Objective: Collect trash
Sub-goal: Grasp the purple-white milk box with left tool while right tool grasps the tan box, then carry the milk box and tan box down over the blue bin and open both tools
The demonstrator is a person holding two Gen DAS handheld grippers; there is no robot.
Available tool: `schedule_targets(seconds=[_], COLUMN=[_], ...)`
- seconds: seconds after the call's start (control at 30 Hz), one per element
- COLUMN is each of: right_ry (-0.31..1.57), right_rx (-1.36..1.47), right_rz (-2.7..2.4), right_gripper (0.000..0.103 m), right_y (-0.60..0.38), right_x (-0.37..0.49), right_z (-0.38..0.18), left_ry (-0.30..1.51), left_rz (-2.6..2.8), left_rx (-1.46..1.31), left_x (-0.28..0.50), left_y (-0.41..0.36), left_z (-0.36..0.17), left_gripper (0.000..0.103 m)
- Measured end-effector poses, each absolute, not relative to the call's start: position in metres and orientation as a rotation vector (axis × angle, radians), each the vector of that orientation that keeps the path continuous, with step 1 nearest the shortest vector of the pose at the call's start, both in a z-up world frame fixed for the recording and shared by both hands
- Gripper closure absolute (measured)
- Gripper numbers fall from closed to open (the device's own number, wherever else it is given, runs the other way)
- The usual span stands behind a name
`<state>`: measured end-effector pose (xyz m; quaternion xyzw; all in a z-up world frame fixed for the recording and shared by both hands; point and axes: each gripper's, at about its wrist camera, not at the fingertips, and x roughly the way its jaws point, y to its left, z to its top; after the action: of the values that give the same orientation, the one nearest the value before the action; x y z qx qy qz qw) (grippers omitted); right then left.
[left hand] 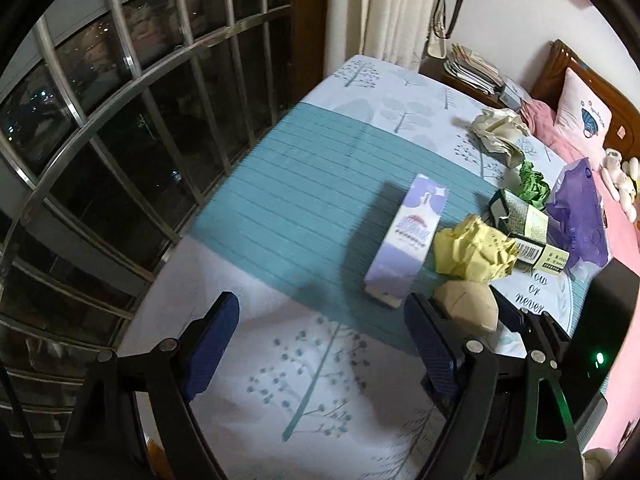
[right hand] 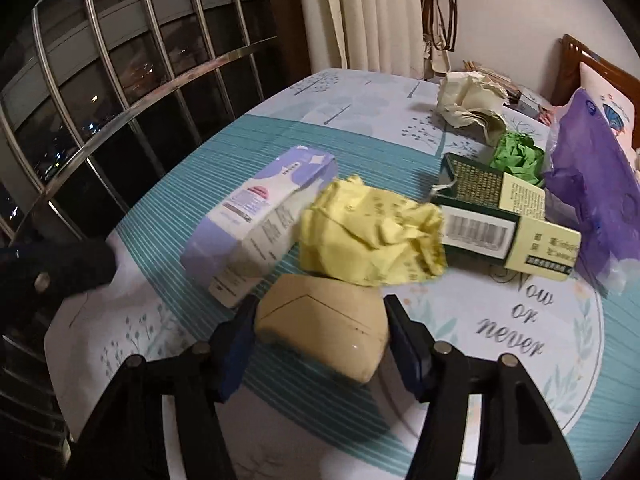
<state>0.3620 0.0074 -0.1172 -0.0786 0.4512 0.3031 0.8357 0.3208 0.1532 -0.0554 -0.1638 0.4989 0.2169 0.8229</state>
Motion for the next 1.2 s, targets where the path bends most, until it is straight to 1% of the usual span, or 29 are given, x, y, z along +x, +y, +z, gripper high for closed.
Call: schedule_targets(seconds=[0.27, 0.33, 0.4, 0.47, 0.57, 0.63, 0.67, 0.7, 0.73, 0.8, 1.0, 1.2], right_ry=[0.992, 1.000, 1.008, 1.012, 1.020, 1.023, 1.024, 1.025, 1.027, 1.031, 1.029, 1.010], right_rx=[-0.125, -0.111, -0.096, -0.084, -0.068, -0.061, -0.057, -0.054, -0.049, -0.042, -0.023, -0.005], right_rz=[0.665, 0.668, 0.667, 0.668, 0.671, 0.671, 0.671, 0.671, 0.669, 0.670, 0.656, 0.616], right_gripper=[0.041, 0.041, 0.041, 0.041, 0.041, 0.041, 0.041, 0.041, 0.041, 0.041, 0.041, 0.041], right_y=[-0.020, -0.026, -0.032, -0.037, -0.043, -0.046, -0.048, -0.049, -0.051, -0.054, -0.061, -0.066], right_x=[0.375, 0.377, 0.380, 0.382, 0.385, 0.385, 0.385, 0.385, 0.385, 0.385, 0.381, 0.367], right_z=[-0.117, -0.116, -0.116, -0.116, -0.116, -0.116, -0.116, -0.116, -0.116, -0.115, -0.111, -0.097], left_ry=[1.118, 1.138, 1.162, 1.185, 1.213, 1.224, 1.232, 1.239, 1.240, 1.232, 1.208, 1.187], left_rz=[0.362, 0.338, 0.320, 0.308, 0.294, 0.290, 0.281, 0.274, 0.270, 0.256, 0.272, 0.251], left_rx=[-0.323, -0.327, -0.328, -0.335, -0.345, -0.349, -0.360, -0.372, -0.378, -0.380, -0.384, -0.378], left_x=[0.372, 0.385, 0.396, 0.406, 0.419, 0.425, 0.428, 0.430, 0.430, 0.431, 0.419, 0.388], left_y=[0.145, 0.145, 0.145, 0.146, 0.145, 0.145, 0.145, 0.145, 0.145, 0.144, 0.142, 0.135], left_z=[-0.073, -0.079, -0.086, -0.093, -0.104, -0.110, -0.113, -0.116, -0.117, -0.116, -0.112, -0.093], left_gripper=[0.020, 0.023, 0.031, 0.035, 0.038, 0.043, 0.051, 0.061, 0.062, 0.069, 0.070, 0.071])
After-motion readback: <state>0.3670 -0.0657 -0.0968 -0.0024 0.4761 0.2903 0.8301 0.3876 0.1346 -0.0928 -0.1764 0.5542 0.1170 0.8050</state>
